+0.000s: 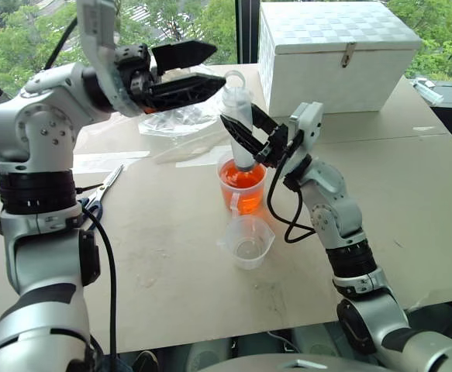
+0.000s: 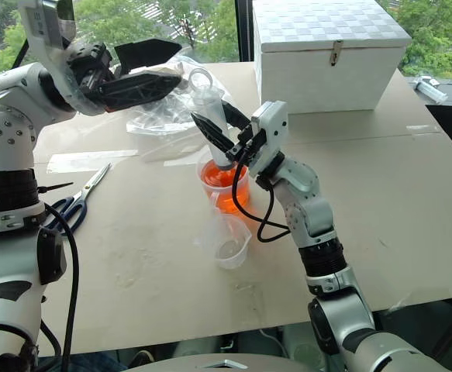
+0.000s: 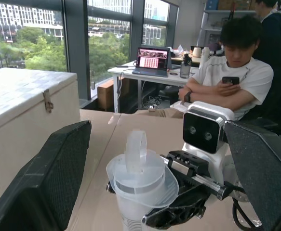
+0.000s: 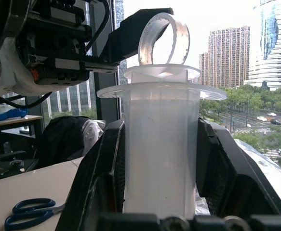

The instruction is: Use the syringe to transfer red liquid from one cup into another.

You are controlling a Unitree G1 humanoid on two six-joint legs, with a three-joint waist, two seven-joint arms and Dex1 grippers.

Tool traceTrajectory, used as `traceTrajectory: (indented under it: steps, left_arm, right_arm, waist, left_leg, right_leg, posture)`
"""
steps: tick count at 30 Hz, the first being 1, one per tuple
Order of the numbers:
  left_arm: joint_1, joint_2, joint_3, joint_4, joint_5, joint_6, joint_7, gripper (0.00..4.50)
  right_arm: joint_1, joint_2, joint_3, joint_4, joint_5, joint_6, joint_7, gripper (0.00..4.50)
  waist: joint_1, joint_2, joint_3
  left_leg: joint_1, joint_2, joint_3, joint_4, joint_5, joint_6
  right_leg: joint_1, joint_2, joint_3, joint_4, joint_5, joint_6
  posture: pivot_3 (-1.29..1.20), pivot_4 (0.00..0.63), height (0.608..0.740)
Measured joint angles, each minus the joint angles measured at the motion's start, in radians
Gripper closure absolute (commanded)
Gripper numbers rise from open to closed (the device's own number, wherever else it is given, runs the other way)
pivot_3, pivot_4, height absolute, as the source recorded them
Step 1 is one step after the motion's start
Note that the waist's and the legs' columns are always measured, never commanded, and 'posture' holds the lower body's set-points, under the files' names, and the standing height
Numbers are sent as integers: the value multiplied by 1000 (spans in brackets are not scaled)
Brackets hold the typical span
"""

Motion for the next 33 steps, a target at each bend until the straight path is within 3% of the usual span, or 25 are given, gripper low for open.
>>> traceTrajectory:
  steps: [7, 10, 18, 33]
  left_arm:
    - [8, -59, -16, 2, 47, -19, 4, 0]
    - [6, -84, -34, 12, 65, -33, 4, 630]
    - [-9, -105, -44, 34, 93, -35, -11, 4393]
    - [-38, -128, -42, 61, 102, -34, -10, 4393]
  right_arm:
    - [2, 0, 6, 3, -10, -13, 14, 3032]
    - [5, 0, 14, 3, -13, -13, 25, 3032]
    - [11, 0, 17, 3, -22, -14, 40, 3032]
    - [22, 18, 13, 3, -28, -36, 35, 3032]
  waist:
    - [0, 0, 0]
    - [0, 0, 0]
    - [0, 0, 0]
    - [0, 0, 0]
  left_leg:
    - [0, 0, 0, 0, 0, 0]
    - [0, 0, 0, 0, 0, 0]
    - [0, 0, 0, 1, 0, 0]
    - [0, 0, 0, 1, 0, 0]
  right_leg:
    - [0, 0, 0, 0, 0, 0]
    - [0, 0, 0, 0, 0, 0]
    - [0, 0, 0, 0, 0, 0]
    - [1, 0, 0, 0, 0, 0]
  posture:
    - [0, 150, 740]
    - [0, 150, 740]
    - [0, 150, 740]
    - [0, 150, 740]
